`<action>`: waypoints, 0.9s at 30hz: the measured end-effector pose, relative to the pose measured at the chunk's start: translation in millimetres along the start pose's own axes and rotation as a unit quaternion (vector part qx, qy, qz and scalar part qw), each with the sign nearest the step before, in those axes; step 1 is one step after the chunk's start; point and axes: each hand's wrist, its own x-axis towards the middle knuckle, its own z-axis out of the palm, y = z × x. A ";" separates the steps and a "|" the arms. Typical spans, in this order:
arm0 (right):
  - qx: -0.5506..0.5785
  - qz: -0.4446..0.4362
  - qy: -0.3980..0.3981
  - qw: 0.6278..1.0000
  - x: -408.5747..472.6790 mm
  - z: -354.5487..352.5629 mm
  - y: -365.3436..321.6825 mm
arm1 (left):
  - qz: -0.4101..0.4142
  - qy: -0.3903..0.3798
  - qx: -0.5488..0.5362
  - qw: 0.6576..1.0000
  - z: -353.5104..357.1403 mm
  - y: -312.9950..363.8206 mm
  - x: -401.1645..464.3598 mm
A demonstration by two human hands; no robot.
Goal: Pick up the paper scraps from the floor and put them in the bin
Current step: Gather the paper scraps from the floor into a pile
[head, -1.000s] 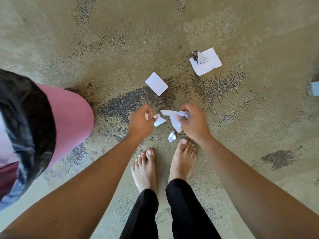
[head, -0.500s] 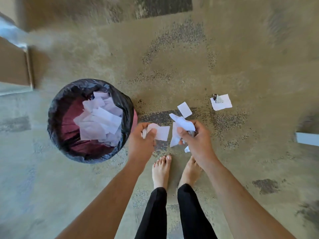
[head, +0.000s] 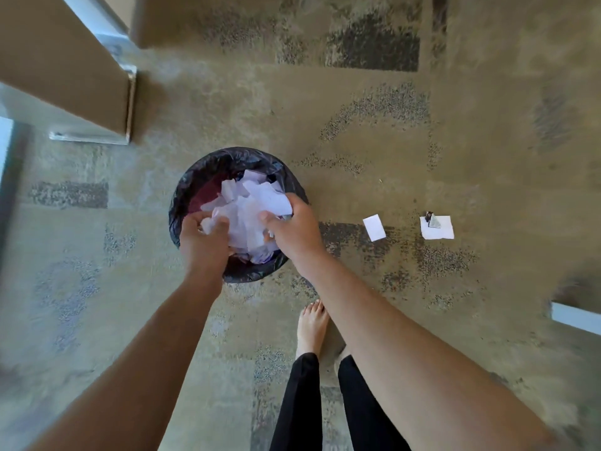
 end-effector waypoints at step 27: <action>0.085 0.022 0.217 0.972 -49.9 -155.6 158.7 | 0.353 -0.249 0.308 0.848 139.4 -65.9 -96.9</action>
